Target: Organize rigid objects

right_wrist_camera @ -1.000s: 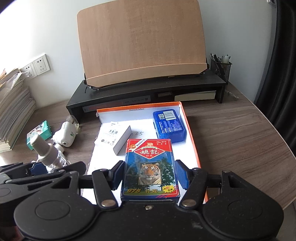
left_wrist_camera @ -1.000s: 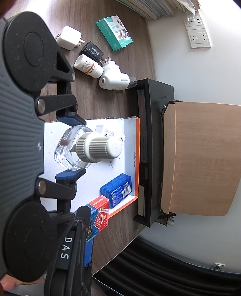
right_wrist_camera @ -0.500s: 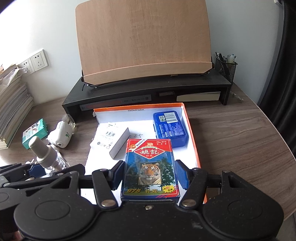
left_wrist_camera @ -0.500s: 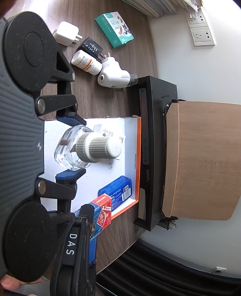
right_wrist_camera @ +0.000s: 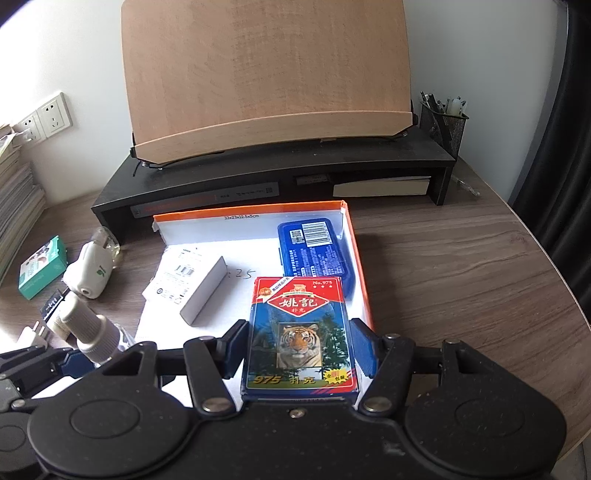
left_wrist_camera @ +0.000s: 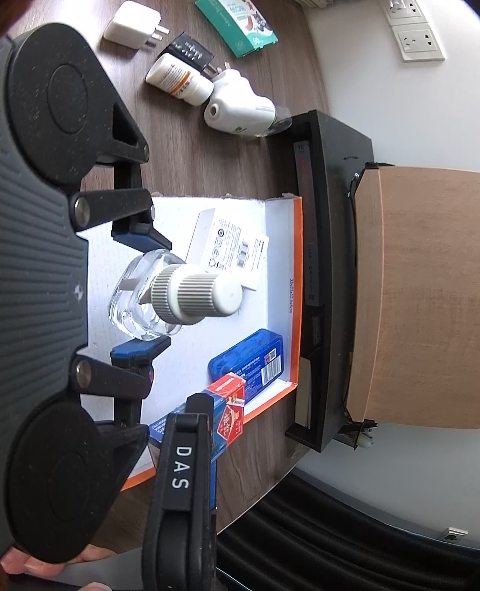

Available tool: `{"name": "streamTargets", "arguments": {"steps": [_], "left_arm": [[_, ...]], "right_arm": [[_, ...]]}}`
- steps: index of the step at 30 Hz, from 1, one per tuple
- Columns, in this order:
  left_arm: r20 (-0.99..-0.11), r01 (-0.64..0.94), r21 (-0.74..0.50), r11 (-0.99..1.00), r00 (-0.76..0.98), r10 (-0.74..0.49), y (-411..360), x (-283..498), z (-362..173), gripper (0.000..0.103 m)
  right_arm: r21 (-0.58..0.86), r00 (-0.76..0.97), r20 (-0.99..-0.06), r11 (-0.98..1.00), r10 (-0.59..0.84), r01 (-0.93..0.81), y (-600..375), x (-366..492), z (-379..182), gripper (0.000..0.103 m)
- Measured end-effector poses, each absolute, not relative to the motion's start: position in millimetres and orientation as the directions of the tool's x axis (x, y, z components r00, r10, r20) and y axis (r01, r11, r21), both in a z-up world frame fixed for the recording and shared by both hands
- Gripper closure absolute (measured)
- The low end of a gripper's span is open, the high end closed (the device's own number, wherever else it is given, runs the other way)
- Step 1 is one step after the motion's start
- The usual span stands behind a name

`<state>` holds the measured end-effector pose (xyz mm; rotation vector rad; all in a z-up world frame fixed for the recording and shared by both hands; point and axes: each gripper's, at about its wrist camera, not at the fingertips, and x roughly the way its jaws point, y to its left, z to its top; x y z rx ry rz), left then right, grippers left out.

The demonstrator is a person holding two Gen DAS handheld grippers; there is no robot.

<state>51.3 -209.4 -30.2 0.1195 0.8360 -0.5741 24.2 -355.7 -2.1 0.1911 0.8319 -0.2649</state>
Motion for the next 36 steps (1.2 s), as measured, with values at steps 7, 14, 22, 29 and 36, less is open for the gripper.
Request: {"name": "streamTargets", "arguments": {"steps": [7, 14, 22, 29, 36], "left_arm": [[-0.728, 0.549, -0.177, 0.817, 0.486, -0.484, -219, 51, -36, 0.052], [-0.698, 0.565, -0.172, 0.807, 0.507, -0.505, -215, 38, -26, 0.035], [-0.706, 0.495, -0.126, 0.86, 0.564, -0.428, -184, 39, -10, 0.022], [-0.724, 0.426, -0.093, 0.9, 0.592, -0.355, -142, 41, 2, 0.015], [-0.718, 0.371, -0.092, 0.924, 0.619, -0.319, -100, 41, 12, 0.015]], "right_arm": [[0.025, 0.648, -0.741, 0.957, -0.177, 0.291, -357, 30, -2, 0.025], [0.037, 0.668, -0.719, 0.949, -0.192, 0.312, -358, 19, 7, 0.024], [0.053, 0.691, -0.701, 0.953, -0.177, 0.298, -339, 7, 19, 0.02], [0.072, 0.701, -0.701, 0.965, -0.132, 0.254, -306, 1, 25, 0.019], [0.079, 0.721, -0.686, 0.974, -0.101, 0.212, -270, 1, 34, 0.018]]}}
